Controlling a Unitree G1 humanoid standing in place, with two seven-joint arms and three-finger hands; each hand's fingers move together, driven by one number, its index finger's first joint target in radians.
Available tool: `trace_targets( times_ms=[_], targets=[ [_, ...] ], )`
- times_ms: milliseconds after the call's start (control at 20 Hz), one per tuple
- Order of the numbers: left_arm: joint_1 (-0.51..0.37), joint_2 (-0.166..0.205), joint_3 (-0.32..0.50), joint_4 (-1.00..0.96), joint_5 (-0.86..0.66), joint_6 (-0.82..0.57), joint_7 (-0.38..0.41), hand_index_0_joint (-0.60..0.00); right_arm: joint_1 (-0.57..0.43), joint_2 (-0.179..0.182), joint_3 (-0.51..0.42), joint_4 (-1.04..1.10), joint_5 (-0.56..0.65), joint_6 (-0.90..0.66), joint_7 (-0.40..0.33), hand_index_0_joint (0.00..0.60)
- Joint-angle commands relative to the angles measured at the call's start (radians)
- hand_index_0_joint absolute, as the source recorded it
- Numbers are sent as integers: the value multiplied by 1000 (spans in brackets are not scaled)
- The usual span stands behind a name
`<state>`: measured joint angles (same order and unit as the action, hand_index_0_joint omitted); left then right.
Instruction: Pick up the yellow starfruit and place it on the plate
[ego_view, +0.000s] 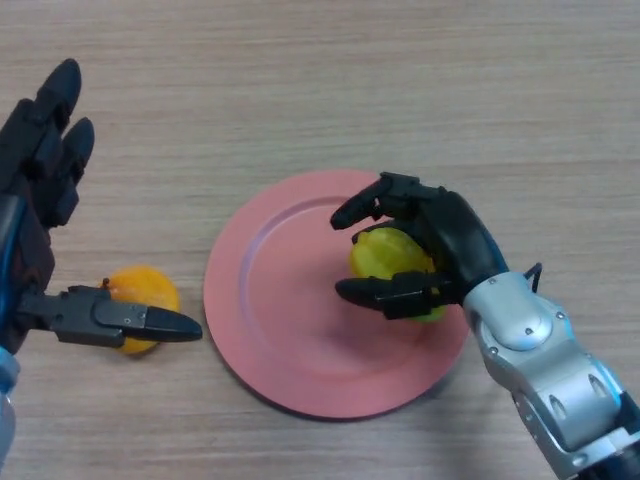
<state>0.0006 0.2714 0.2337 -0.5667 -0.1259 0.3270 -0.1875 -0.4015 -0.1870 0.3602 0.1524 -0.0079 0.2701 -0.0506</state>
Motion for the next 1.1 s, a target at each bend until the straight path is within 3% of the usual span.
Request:
trace_targets(
  times_ms=[50,100,150,450,750,850,1100],
  targets=[
    [-19,25,50,-61,6,-118,32,0,-70,-3,-32,-32,-59,-217,-58,200],
    [-13,19,48,-57,4,-126,34,0,-81,-3,-25,-19,-98,-258,-68,57],
    [-10,14,46,-53,3,-134,36,0,-87,-3,-21,-16,-116,-275,-72,0],
    [-2,17,56,-45,-73,-63,8,0,-23,-3,-80,-195,-58,-226,-62,0],
    [7,13,40,-36,-92,-55,-5,0,151,-3,-256,-582,-122,-3,163,0],
    [-2,18,47,-45,-93,-47,-2,0,200,-17,-328,-690,-78,68,216,0],
    [-15,31,67,-17,-75,-115,-14,0,326,-74,-478,-822,55,70,213,0]
  ],
)
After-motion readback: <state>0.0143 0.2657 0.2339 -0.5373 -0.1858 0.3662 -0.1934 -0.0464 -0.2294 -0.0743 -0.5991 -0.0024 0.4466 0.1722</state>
